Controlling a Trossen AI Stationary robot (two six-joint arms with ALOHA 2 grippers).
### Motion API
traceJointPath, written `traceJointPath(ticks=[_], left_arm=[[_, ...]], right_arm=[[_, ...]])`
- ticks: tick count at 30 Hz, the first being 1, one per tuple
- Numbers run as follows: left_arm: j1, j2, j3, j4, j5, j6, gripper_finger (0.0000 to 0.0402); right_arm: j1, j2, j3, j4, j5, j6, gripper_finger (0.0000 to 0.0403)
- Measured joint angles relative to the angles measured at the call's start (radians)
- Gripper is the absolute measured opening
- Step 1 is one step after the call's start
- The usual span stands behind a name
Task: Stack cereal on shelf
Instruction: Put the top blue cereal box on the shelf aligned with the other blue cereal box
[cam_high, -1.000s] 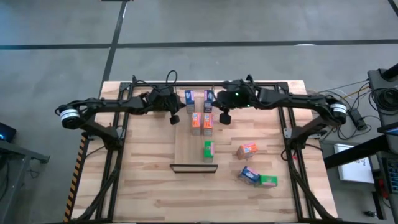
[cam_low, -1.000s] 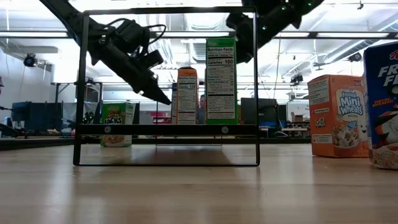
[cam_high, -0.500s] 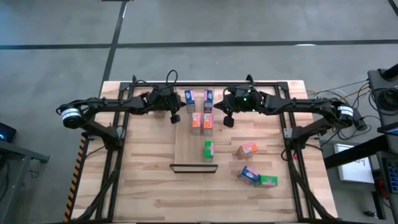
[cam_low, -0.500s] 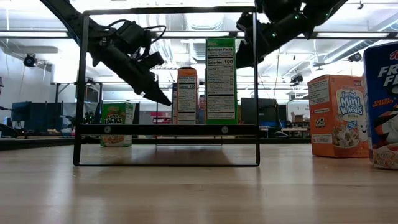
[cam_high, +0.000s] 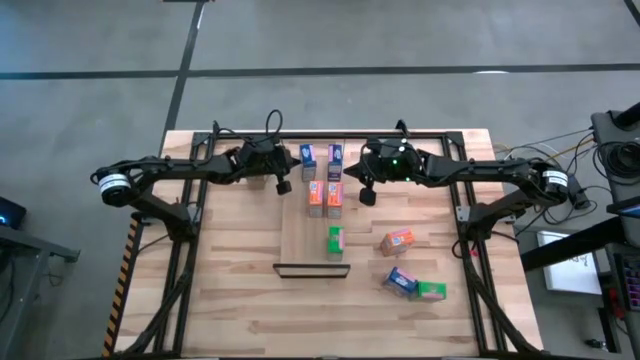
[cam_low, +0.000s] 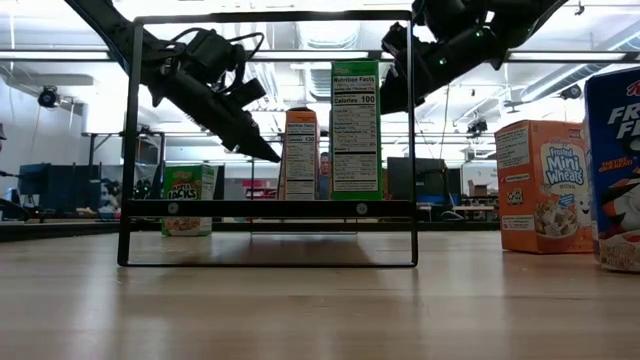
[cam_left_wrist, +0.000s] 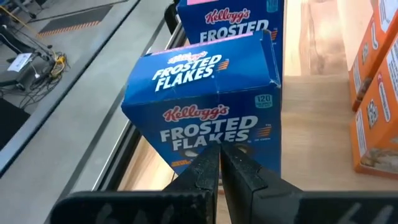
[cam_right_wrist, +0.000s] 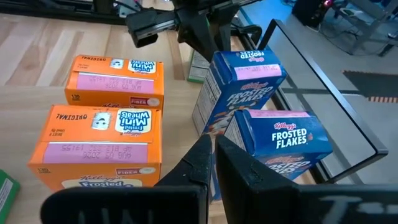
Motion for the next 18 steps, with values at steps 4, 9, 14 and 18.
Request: traceJointPath(ticks=[4, 9, 14, 18], left_arm=[[0.0, 0.0, 0.0, -0.018, 0.0, 0.0, 0.0], [0.012, 0.0, -0.001, -0.059, -0.001, 0.0, 0.0], [0.034, 0.002, -0.008, -0.066, -0.001, 0.007, 0.0], [0.051, 0.03, -0.008, -0.04, 0.0, 0.008, 0.0]], right_arm=[[0.0, 0.0, 0.0, 0.0, 0.0, -0.001, 0.0012], [0.0, 0.0, 0.0, -0.001, 0.0, -0.003, 0.0012], [0.0, 0.0, -0.001, -0.001, 0.0, -0.009, 0.0012], [0.0, 0.0, -0.001, -0.001, 0.0, -0.011, 0.0012]])
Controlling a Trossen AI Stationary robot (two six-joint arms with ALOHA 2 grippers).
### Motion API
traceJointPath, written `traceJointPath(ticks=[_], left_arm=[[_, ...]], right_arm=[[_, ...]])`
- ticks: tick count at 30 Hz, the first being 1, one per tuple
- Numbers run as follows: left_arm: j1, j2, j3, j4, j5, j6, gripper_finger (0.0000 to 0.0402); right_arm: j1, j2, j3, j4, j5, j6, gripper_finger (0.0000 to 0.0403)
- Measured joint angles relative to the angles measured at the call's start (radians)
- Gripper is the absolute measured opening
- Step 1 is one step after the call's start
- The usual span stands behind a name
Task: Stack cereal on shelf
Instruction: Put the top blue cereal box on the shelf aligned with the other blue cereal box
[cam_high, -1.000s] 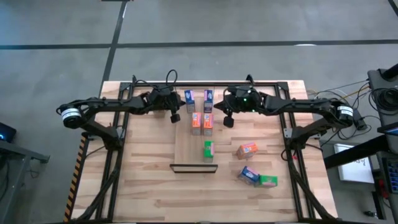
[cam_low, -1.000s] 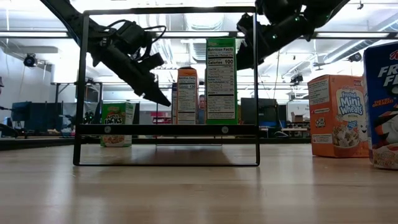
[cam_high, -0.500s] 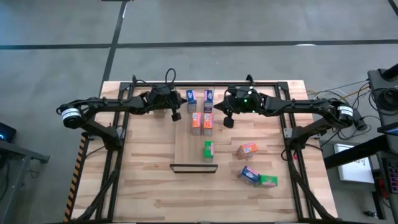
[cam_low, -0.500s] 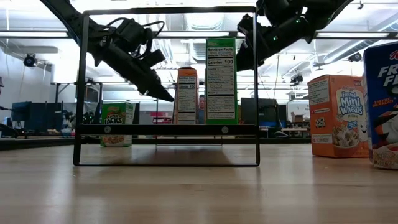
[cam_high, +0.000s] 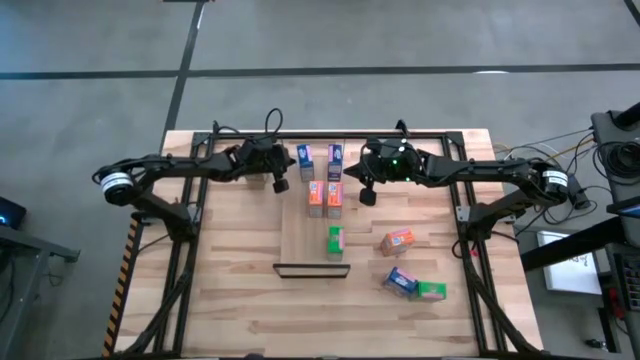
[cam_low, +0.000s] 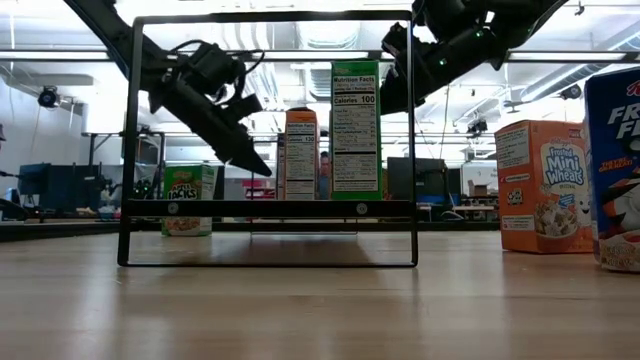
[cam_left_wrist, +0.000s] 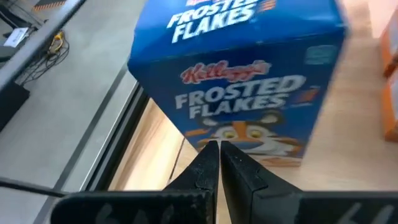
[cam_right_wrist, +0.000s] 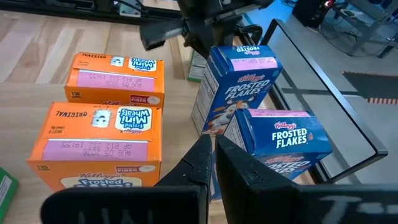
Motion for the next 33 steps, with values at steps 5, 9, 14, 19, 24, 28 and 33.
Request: traceJointPath(ticks=[5, 9, 14, 19, 24, 28, 33], left_arm=[[0.003, 0.072, 0.006, 0.048, 0.001, 0.0, 0.0], [0.003, 0.114, 0.021, 0.08, 0.001, 0.001, 0.0], [0.003, 0.137, 0.042, 0.083, 0.001, 0.0, 0.0], [0.003, 0.147, 0.052, 0.079, 0.002, 0.0, 0.0], [0.002, 0.142, 0.053, 0.079, 0.002, -0.006, 0.0], [0.001, 0.14, 0.055, 0.079, 0.018, -0.023, 0.0], [-0.001, 0.139, 0.055, 0.079, 0.063, -0.038, 0.0]], right_arm=[[0.0, 0.0, 0.0, -0.001, 0.0, -0.005, 0.0012], [0.0, 0.0, 0.0, -0.001, 0.0, -0.008, 0.0012], [0.0, 0.0, 0.0, -0.001, 0.0, -0.008, 0.0012], [0.0, 0.0, 0.0, 0.0, 0.0, -0.008, 0.0012], [0.0, 0.0, 0.0, 0.0, 0.0, -0.008, 0.0012], [0.0, 0.0, 0.0, 0.0, 0.0, -0.008, 0.0012], [0.0, 0.0, 0.0, 0.0, 0.0, -0.008, 0.0012]])
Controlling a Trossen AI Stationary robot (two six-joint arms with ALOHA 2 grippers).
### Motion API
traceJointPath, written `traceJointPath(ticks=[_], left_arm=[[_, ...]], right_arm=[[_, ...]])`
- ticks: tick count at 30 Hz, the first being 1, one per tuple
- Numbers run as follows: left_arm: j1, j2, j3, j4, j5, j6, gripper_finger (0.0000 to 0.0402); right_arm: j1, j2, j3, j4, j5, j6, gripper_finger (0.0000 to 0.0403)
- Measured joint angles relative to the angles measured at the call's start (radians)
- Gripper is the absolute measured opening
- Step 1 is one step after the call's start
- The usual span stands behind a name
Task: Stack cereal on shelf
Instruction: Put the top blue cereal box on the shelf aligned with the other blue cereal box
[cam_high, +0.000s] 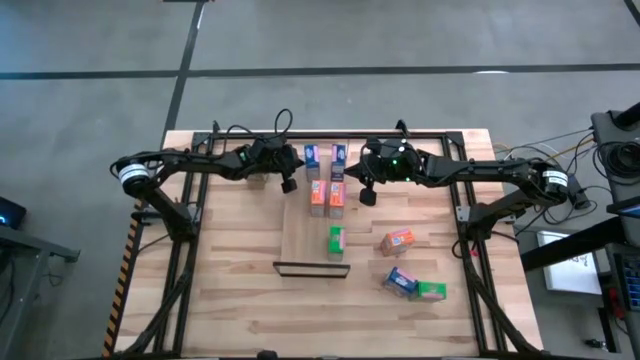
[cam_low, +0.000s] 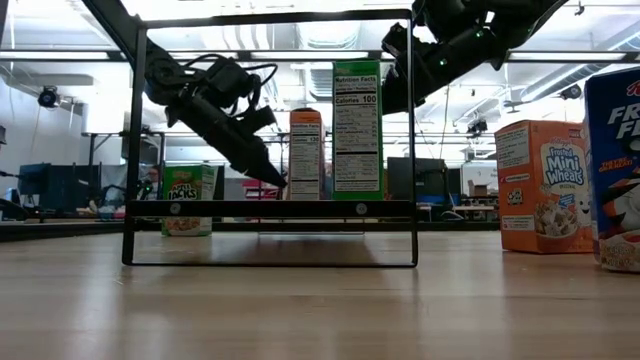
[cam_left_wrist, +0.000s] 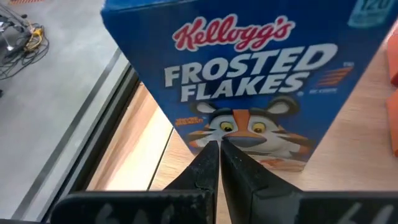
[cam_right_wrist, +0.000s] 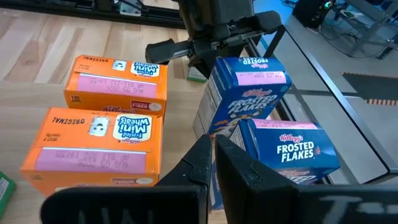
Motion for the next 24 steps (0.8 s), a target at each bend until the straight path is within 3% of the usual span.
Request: traceJointPath(ticks=[17, 24], left_arm=[[-0.002, -0.016, 0.0, 0.014, 0.001, -0.016, 0.0], [-0.002, -0.137, 0.0, -0.084, 0.001, -0.008, 0.0]], right_arm=[[0.0, 0.0, 0.0, 0.001, 0.0, -0.003, 0.0012], [0.0, 0.001, 0.005, 0.029, 0.0, 0.085, 0.0012]])
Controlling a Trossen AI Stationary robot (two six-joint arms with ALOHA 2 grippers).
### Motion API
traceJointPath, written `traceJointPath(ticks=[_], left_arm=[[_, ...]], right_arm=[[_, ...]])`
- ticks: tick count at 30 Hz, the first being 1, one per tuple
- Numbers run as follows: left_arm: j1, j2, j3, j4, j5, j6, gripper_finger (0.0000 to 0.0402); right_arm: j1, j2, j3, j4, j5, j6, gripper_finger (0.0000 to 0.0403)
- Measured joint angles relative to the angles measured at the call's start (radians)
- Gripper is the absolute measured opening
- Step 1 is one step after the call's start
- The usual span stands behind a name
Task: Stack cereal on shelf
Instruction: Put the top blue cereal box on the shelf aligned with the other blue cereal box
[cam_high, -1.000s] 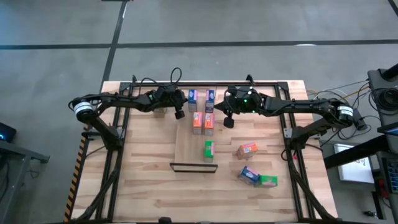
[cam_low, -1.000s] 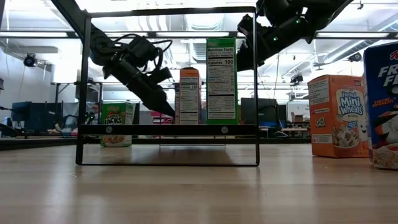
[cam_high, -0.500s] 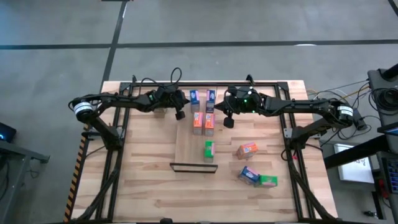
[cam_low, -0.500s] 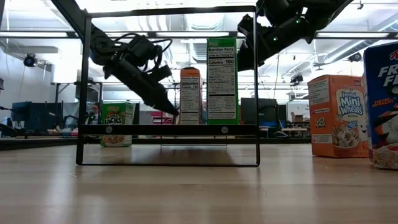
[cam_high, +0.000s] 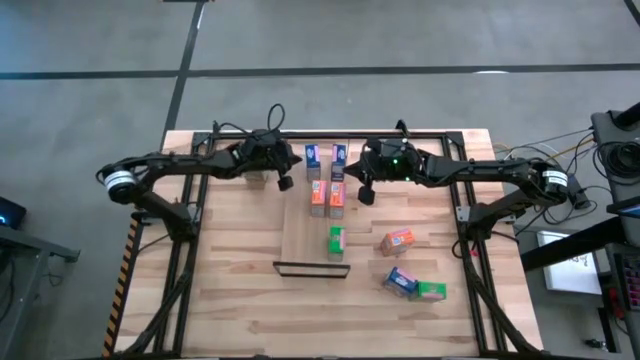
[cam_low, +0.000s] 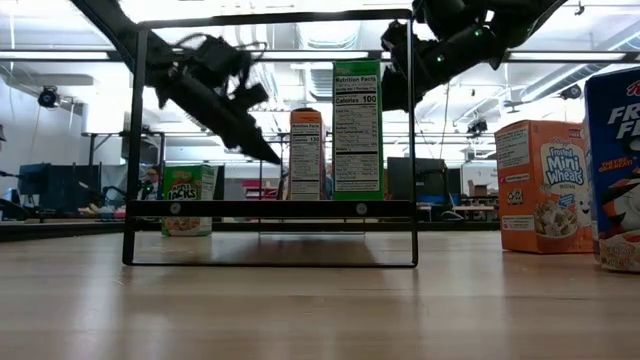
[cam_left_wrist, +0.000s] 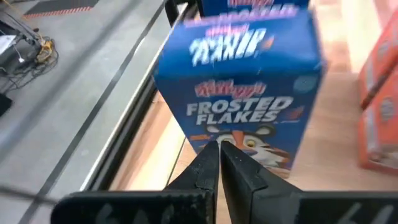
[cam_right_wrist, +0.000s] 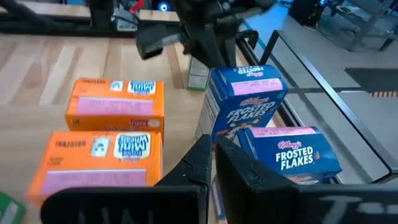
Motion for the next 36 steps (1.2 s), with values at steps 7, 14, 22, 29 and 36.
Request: traceJointPath(ticks=[7, 14, 22, 29, 36], left_arm=[[-0.01, -0.185, -0.023, -0.081, 0.031, 0.023, 0.0], [-0.012, -0.376, -0.116, -0.07, 0.122, 0.028, 0.0], [-0.012, -0.531, -0.167, -0.051, 0.121, 0.054, 0.0], [-0.012, -0.582, -0.204, -0.052, 0.12, 0.094, 0.0], [-0.011, -0.596, -0.206, -0.062, 0.119, 0.101, 0.0]], right_arm=[[-0.001, 0.001, 0.111, -0.08, 0.0, 0.188, 0.0012], [-0.005, 0.088, 0.394, -0.392, 0.014, 0.315, 0.0012], [-0.016, 0.293, 0.79, -0.704, 0.039, 0.398, 0.0012], [-0.018, 0.515, 1.135, -0.927, 0.036, 0.377, 0.0012], [-0.019, 0.716, 1.411, -1.093, 0.035, 0.297, 0.0012]])
